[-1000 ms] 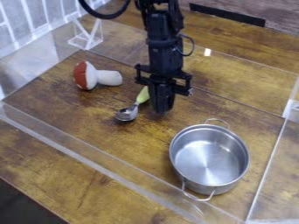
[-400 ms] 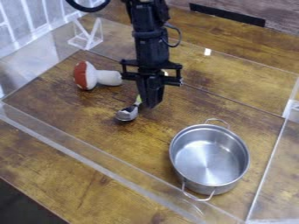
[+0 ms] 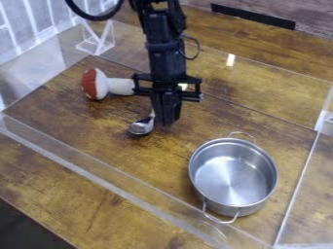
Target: Move the green spoon to the left
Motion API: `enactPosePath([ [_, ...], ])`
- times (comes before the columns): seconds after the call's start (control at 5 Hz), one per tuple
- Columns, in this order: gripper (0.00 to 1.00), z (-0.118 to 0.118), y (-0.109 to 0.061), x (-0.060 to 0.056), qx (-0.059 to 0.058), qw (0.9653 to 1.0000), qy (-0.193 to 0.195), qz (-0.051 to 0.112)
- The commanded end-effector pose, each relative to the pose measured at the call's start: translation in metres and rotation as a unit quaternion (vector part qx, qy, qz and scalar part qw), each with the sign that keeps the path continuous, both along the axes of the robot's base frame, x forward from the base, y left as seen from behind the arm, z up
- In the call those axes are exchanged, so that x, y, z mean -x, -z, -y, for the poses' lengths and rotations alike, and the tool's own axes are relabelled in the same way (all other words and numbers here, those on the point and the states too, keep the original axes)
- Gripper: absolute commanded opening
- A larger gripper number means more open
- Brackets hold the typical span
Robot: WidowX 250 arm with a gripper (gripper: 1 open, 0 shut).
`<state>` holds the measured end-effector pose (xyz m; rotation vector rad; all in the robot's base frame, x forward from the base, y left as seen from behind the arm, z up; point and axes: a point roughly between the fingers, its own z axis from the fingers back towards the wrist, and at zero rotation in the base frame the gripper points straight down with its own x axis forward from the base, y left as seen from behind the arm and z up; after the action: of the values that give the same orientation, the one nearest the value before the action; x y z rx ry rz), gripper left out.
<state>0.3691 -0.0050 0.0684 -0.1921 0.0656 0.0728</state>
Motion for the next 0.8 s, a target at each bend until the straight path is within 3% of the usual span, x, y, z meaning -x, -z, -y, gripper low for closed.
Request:
enactPosePath([
  [0.0,0.00,0.017,-0.062,0.003,-0.004,0.9981,-0.011,0.061],
  [0.2,0.00,0.024,-0.075,0.009,-0.007,0.9975,-0.016,0.069],
  [0.4,1.00,0.032,-0.065,0.015,-0.015,0.9976,-0.026,0.063],
  [0.6,1.00,0.042,-0.052,0.021,-0.024,0.9975,-0.034,0.056],
])
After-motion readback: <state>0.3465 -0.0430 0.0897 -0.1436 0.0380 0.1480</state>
